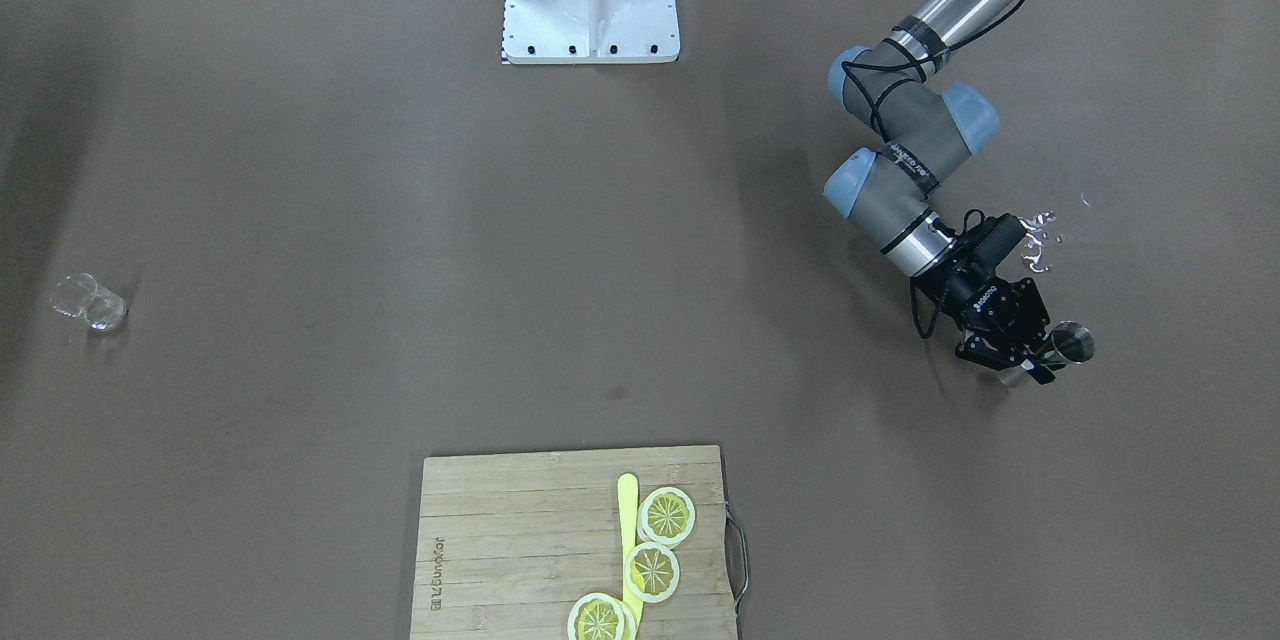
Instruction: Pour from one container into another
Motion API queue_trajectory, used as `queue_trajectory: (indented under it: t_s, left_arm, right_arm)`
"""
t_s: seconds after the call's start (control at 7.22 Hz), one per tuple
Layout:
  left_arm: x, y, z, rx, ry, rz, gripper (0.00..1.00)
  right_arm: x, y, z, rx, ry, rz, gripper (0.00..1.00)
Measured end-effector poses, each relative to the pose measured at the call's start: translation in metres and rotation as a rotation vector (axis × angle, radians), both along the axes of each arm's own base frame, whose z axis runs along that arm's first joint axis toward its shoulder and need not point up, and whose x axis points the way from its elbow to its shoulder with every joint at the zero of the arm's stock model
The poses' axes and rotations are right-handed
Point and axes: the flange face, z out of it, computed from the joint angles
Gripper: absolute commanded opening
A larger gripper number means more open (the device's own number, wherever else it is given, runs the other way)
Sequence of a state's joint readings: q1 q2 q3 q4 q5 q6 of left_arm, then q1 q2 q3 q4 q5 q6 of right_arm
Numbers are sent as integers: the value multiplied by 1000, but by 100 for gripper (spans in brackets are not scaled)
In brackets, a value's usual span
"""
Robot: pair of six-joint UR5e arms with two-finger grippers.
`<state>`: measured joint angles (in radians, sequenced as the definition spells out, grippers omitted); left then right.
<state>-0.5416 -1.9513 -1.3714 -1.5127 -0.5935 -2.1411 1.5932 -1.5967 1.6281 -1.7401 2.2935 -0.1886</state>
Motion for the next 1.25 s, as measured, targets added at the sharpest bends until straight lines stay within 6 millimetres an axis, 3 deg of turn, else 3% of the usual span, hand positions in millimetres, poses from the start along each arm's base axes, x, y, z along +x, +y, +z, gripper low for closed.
queue_trajectory:
  t_s: [0.28, 0.55, 0.69, 1.25]
  left_arm:
    - [0, 0, 1, -1, -2, 2, 57]
    - [1, 0, 1, -3, -6, 5, 91]
    - [1, 0, 1, -4, -8, 7, 97]
    - [-2, 3, -5, -9, -25, 9, 97]
  right_arm:
    - [-3, 18, -13, 17, -42, 12, 100]
    - [-3, 27, -21, 26, -49, 37, 100]
    - [-2, 27, -23, 29, -43, 41, 100]
    - [-2, 41, -10, 70, -33, 47, 100]
